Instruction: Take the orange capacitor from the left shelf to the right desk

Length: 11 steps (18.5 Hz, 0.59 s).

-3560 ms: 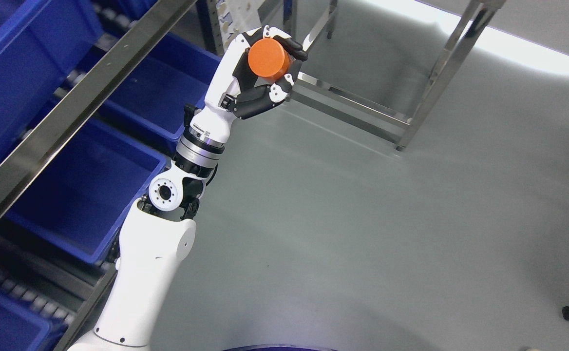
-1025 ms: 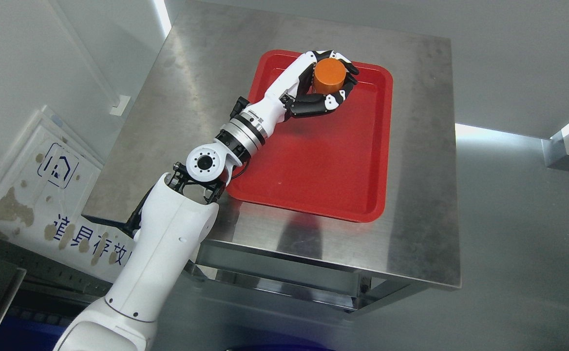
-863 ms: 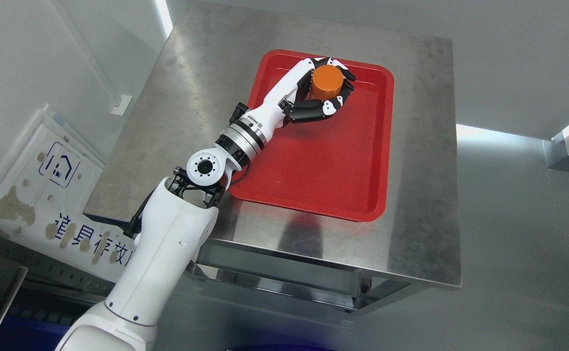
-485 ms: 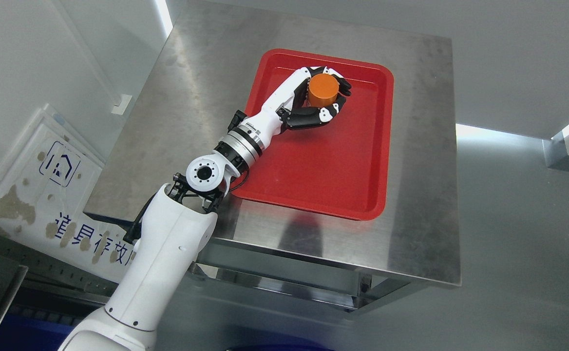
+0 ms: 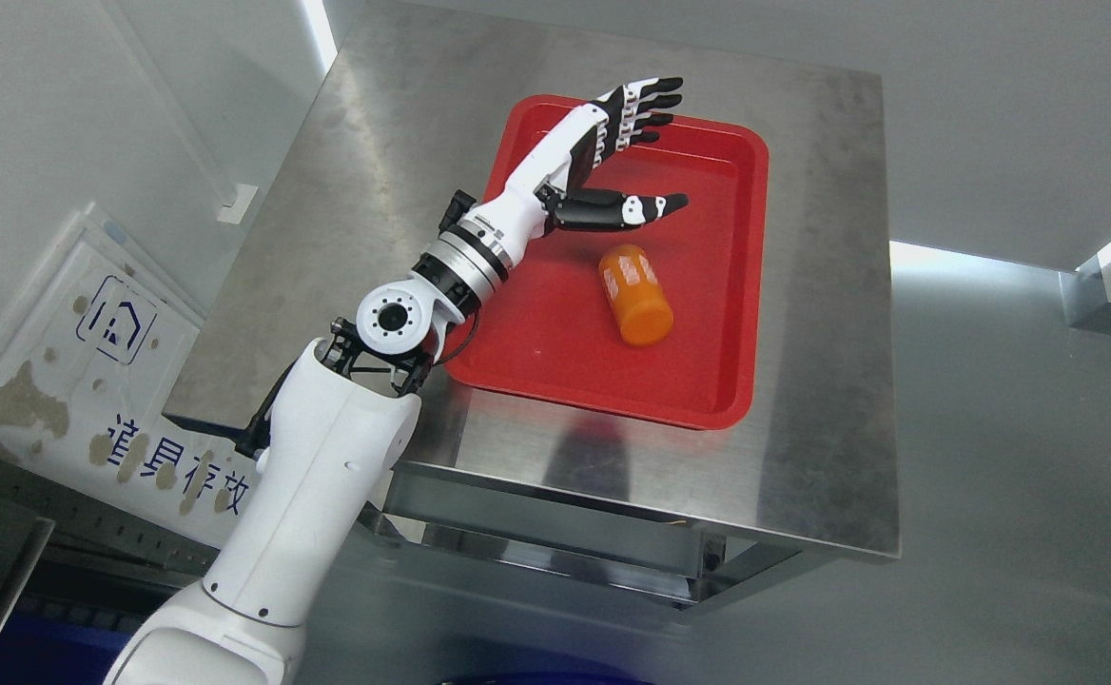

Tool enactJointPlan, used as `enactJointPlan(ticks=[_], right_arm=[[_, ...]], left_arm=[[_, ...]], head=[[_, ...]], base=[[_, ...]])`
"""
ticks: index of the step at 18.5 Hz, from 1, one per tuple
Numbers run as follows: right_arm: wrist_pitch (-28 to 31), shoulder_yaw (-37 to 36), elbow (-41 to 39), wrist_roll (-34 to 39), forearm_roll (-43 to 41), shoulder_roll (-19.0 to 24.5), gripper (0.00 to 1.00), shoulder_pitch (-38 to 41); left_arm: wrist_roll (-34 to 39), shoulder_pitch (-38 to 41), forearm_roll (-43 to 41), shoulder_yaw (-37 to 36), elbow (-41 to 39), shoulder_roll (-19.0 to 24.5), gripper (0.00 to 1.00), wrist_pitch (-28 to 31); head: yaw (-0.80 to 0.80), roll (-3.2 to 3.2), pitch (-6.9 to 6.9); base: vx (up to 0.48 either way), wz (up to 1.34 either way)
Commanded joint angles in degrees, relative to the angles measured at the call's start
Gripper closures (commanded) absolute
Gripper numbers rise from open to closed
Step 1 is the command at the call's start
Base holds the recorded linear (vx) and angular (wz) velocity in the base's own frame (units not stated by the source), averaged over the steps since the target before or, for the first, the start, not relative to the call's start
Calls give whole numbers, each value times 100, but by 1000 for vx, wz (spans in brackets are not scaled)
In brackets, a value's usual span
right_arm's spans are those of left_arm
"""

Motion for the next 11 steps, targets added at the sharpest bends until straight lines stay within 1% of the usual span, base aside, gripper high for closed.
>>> enactJointPlan(ticks=[1,3,4,6,8,11], right_arm=[[-1,-62,-193,4,0,-100,0,-9],[-9,-62,-193,4,0,-100,0,-9],[-1,-62,-193,4,0,-100,0,-9],[-1,-62,-193,4,0,-100,0,-9],[-1,-62,-193,4,0,-100,0,-9],[-1,-62,-193,4,0,-100,0,-9]], left_arm=[[-8,-579,11,930,-228,100,15,-12],[18,-685,2,1430,-236,100,9,58],[18,-685,2,1668,-245,100,7,128],[27,-633,2,1985,-298,104,0,356],[36,-519,2,2240,-385,228,0,392],[62,-142,-24,2496,-622,255,0,392]], head=[[0,0,0],[0,0,0],[0,0,0],[0,0,0],[0,0,0],[0,0,0]], base=[[0,0],[0,0],[0,0],[0,0],[0,0],[0,0]])
